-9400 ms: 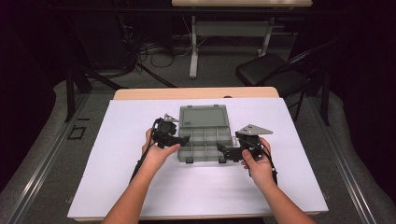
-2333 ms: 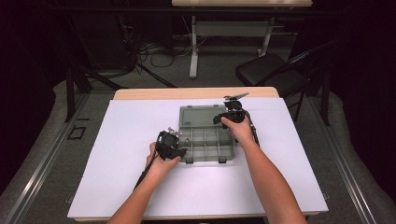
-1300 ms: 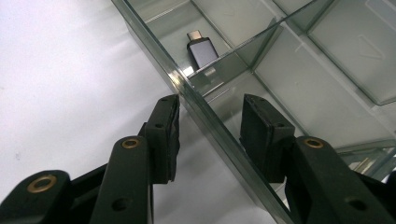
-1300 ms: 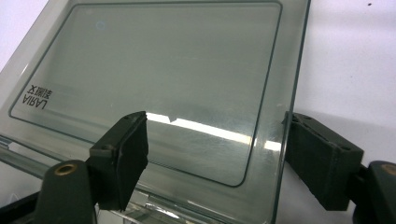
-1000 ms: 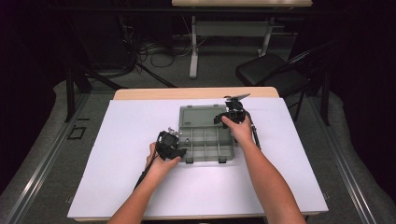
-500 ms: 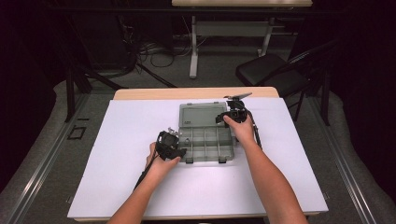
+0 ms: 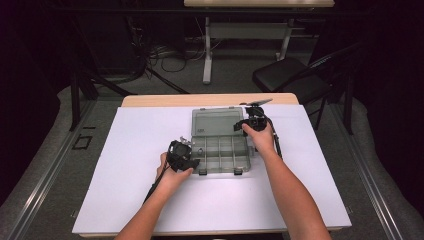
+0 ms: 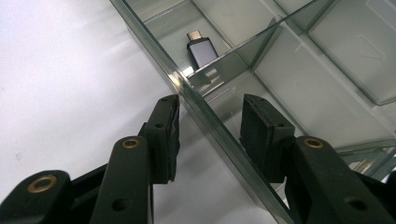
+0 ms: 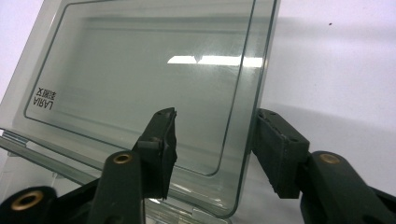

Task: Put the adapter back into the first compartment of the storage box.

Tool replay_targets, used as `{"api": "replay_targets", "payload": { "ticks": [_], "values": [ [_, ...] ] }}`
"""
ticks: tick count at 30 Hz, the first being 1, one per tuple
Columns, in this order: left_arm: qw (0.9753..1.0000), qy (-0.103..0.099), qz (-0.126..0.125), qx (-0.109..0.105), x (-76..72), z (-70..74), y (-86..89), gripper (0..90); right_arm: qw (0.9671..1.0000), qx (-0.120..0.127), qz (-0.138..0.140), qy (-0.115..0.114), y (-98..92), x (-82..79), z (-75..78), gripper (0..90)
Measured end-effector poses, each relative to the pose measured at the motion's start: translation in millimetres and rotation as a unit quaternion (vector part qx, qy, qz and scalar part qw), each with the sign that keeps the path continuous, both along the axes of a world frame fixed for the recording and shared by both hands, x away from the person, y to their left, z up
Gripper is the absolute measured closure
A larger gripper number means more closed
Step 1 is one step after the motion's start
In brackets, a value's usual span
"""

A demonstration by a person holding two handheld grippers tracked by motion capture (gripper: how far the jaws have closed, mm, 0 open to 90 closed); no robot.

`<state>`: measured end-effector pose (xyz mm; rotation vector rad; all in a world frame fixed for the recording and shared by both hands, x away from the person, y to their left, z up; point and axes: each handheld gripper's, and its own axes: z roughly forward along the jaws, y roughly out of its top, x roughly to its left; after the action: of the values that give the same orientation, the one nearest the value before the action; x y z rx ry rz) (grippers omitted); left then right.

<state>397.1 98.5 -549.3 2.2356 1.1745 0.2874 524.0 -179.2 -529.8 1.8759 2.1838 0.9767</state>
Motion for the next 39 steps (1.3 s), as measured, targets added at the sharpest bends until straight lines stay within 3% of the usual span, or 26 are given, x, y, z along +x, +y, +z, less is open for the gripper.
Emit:
{"api": "replay_targets", "payload": {
  "ticks": [10, 27, 39],
  "values": [
    [1.0, 0.0, 0.0, 0.0, 0.0, 0.0, 0.1, 57.4, 0.9998, 0.008, 0.004, -0.018, -4.5, -1.9, 2.6, 57.0],
    [1.0, 0.0, 0.0, 0.001, 0.0, 0.0, -0.1, 57.4, 0.9991, 0.013, 0.009, -0.039, -17.6, -6.7, 14.3, 80.9],
    [1.0, -0.001, 0.0, 0.001, -0.1, 0.0, -0.1, 57.4, 0.9985, 0.013, 0.018, -0.051, -21.4, -9.6, 16.2, 85.0]
  ]
}}
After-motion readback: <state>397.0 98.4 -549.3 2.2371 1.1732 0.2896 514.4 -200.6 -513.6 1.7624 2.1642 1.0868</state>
